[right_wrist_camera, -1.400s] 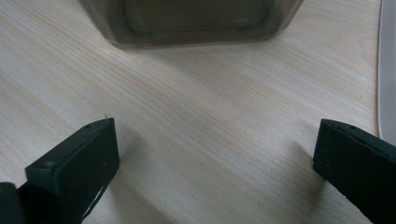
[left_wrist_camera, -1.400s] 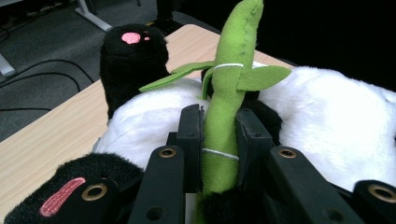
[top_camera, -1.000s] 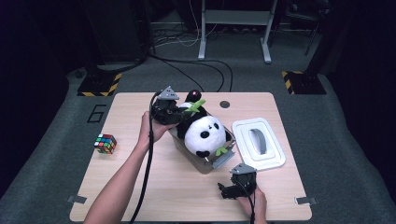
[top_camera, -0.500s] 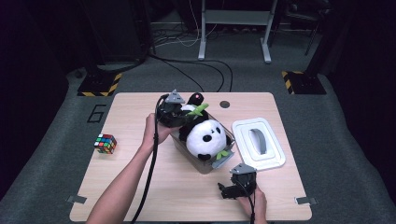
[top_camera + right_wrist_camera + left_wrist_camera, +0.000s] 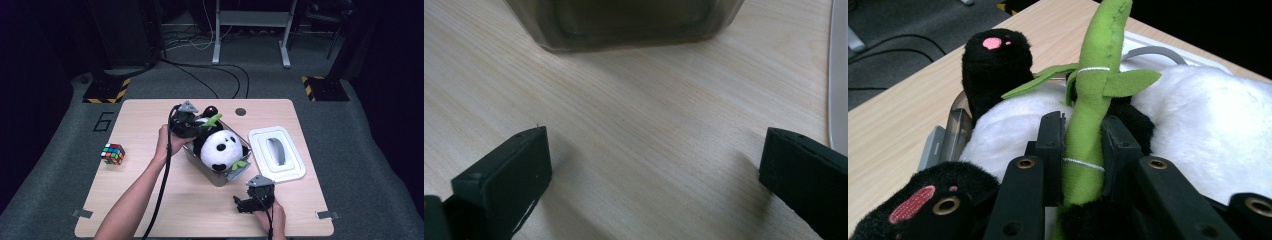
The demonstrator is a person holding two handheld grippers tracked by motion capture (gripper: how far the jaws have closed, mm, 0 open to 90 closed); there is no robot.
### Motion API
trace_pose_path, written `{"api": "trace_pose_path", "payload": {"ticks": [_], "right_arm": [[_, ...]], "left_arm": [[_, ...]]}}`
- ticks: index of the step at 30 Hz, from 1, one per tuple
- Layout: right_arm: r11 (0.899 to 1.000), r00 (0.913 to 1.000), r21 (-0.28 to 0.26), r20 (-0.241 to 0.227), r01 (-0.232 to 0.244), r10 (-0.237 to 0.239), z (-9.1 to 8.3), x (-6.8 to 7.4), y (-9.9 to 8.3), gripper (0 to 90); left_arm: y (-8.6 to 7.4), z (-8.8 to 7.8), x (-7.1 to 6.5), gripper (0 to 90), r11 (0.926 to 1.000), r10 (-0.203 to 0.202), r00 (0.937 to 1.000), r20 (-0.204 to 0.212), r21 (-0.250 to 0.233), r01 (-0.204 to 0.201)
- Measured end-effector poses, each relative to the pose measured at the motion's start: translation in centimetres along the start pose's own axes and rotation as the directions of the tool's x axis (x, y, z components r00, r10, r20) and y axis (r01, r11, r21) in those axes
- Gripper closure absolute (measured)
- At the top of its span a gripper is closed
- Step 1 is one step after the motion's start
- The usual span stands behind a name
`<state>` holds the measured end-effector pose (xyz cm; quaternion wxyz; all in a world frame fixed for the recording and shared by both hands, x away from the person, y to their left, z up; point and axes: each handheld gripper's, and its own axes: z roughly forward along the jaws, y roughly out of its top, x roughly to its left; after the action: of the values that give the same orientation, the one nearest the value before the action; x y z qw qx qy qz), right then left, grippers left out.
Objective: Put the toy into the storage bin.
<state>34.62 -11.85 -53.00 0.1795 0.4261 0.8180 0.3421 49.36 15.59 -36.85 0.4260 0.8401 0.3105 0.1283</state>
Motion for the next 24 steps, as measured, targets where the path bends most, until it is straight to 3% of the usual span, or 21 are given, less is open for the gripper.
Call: {"api": "trace_pose_path", "payload": {"ticks": [3, 6, 8, 12, 19, 24], "right_arm": [[1.000, 1.0000, -0.001, 0.000, 0.000, 0.000, 0.0, 0.0, 0.0, 0.0], [1.000, 1.0000, -0.001, 0.000, 0.000, 0.000, 0.0, 0.0, 0.0, 0.0], [1.000, 1.0000, -0.002, 0.000, 0.003, -0.003, 0.0, 0.0, 0.0, 0.0], [1.000, 1.0000, -0.001, 0.000, 0.004, -0.004, 0.0, 0.0, 0.0, 0.0], [1.000, 1.0000, -0.001, 0.000, 0.000, 0.000, 0.0, 0.0, 0.0, 0.0], [1.000, 1.0000, -0.001, 0.001, -0.001, 0.001, 0.0, 0.0, 0.0, 0.0]], "left_arm": [[0.3, -0.2, -0.2, 66.9, 0.9999, 0.003, 0.9999, 0.011, 0.011, -0.003], [1.0, -0.7, -0.6, 46.3, 0.9998, -0.020, 0.9995, 0.025, -0.004, 0.020], [1.7, -0.9, -1.3, 33.1, 0.9999, -0.009, 0.9995, 0.029, -0.007, 0.009], [2.7, -0.4, -2.0, 15.6, 1.0000, -0.001, 0.9994, 0.034, -0.001, 0.001], [2.1, 1.8, -2.0, 11.5, 0.9972, -0.029, 0.9971, 0.070, 0.071, 0.025], [1.4, 3.5, -3.1, 12.5, 0.9867, 0.025, 0.9986, 0.047, 0.159, -0.032]]}}
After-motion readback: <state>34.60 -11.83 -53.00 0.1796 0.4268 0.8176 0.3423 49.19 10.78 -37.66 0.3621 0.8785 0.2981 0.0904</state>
